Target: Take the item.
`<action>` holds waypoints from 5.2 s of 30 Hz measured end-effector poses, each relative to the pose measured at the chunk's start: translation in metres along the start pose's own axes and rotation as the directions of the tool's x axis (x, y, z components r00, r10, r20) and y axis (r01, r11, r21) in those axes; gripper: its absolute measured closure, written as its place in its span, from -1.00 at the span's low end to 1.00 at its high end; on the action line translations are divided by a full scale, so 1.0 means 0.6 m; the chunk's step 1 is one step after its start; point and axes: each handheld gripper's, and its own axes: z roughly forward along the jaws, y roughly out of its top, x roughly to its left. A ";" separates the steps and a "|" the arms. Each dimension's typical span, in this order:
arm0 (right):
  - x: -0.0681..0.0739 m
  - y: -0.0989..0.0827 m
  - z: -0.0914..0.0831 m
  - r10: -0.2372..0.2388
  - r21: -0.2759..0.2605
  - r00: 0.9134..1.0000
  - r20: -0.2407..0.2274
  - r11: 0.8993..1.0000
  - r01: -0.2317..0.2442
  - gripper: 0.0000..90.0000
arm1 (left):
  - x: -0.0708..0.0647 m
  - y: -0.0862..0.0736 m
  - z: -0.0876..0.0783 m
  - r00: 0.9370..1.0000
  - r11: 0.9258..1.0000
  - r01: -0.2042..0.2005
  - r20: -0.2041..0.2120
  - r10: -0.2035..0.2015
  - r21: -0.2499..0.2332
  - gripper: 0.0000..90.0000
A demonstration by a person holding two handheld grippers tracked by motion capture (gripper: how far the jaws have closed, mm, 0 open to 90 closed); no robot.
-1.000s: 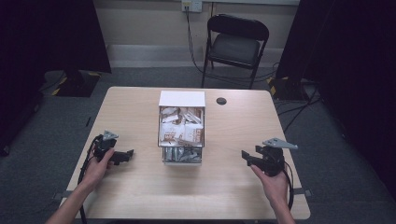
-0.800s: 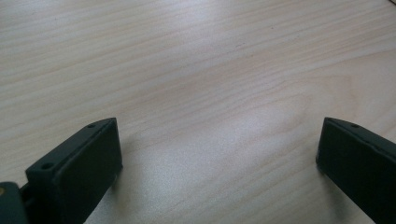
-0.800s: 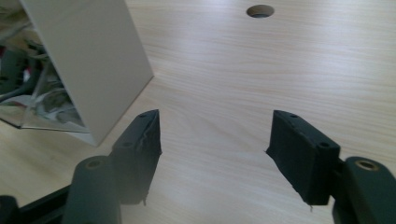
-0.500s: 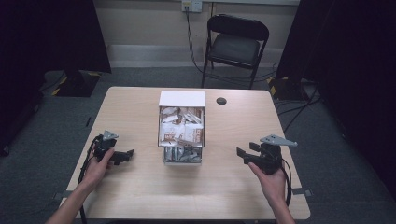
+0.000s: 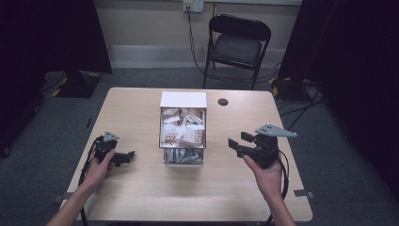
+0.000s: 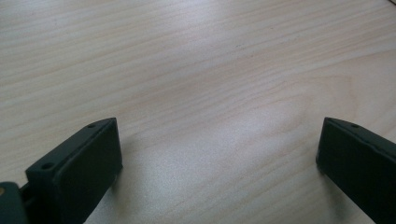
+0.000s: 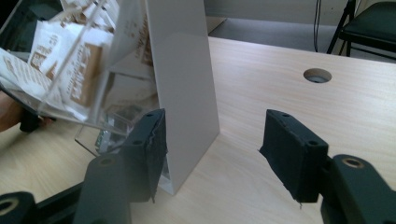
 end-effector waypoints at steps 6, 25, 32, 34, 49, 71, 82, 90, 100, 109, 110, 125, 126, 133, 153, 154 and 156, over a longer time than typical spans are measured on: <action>0.027 0.017 0.008 -0.026 -0.006 0.998 -0.061 1.000 0.025 -0.06 | 0.000 0.000 0.000 1.000 1.000 0.000 -0.001 0.000 0.000 -1.00; 0.097 0.085 0.017 -0.114 -0.091 0.970 -0.216 0.991 0.096 0.16 | 0.000 0.000 0.000 1.000 1.000 0.000 0.000 0.000 0.000 -1.00; 0.121 0.093 0.035 -0.133 -0.085 0.950 -0.281 0.990 0.113 0.23 | -0.001 0.000 0.000 1.000 1.000 0.005 0.001 -0.005 -0.003 -1.00; 0.127 0.093 0.040 -0.142 -0.084 0.946 -0.290 0.989 0.122 0.26 | 0.000 0.000 0.000 1.000 1.000 0.002 0.002 -0.002 0.000 -1.00; 0.152 0.085 0.073 -0.165 -0.026 0.919 -0.357 0.986 0.167 0.36 | 0.000 0.000 0.000 1.000 1.000 -0.001 -0.002 0.001 0.000 -1.00; 0.146 0.068 0.105 -0.158 0.065 0.921 -0.356 0.979 0.193 0.70 | -0.001 0.000 0.000 1.000 1.000 0.000 -0.003 0.000 -0.001 -1.00; 0.142 0.067 0.109 -0.163 0.073 0.922 -0.350 0.977 0.201 0.85 | 0.000 0.000 0.000 1.000 1.000 -0.001 -0.003 0.001 0.000 -1.00; 0.140 0.068 0.107 -0.181 0.059 0.918 -0.352 0.975 0.215 0.91 | 0.000 0.000 0.000 1.000 1.000 -0.001 -0.003 0.001 0.000 -1.00; 0.141 0.071 0.100 -0.204 0.013 0.914 -0.351 0.975 0.223 0.95 | 0.000 0.000 0.000 1.000 1.000 0.000 -0.002 0.000 0.000 -1.00; 0.142 0.074 0.094 -0.207 -0.011 0.914 -0.348 0.976 0.217 0.96 | 0.000 0.000 0.000 1.000 1.000 -0.001 -0.003 0.001 0.000 -1.00; 0.142 0.075 0.093 -0.206 -0.014 0.916 -0.345 0.977 0.215 0.96 | 0.000 0.000 0.000 1.000 1.000 -0.001 -0.003 0.001 0.000 -1.00; 0.136 0.084 0.076 -0.188 -0.053 0.920 -0.345 0.982 0.181 0.96 | 0.000 0.000 0.000 1.000 1.000 0.000 -0.002 0.000 0.000 -1.00; 0.136 0.085 0.074 -0.188 -0.057 0.919 -0.347 0.982 0.179 0.96 | 0.000 0.000 0.000 1.000 1.000 0.000 -0.002 0.000 0.000 -1.00; 0.136 0.091 0.060 -0.192 -0.075 0.918 -0.346 0.981 0.177 0.97 | 0.000 0.000 0.000 1.000 1.000 0.000 -0.002 0.001 0.000 -1.00; 0.132 0.101 0.021 -0.209 -0.113 0.923 -0.324 0.977 0.181 0.97 | -0.001 0.000 0.000 1.000 1.000 0.005 -0.001 -0.005 -0.003 -1.00; 0.131 0.101 0.019 -0.208 -0.115 0.923 -0.323 0.977 0.180 0.97 | -0.001 0.000 0.000 1.000 1.000 0.005 -0.001 -0.005 -0.003 -1.00; 0.128 0.101 0.014 -0.204 -0.121 0.924 -0.322 0.977 0.174 0.97 | -0.001 0.000 0.000 1.000 1.000 0.005 -0.001 -0.005 -0.003 -1.00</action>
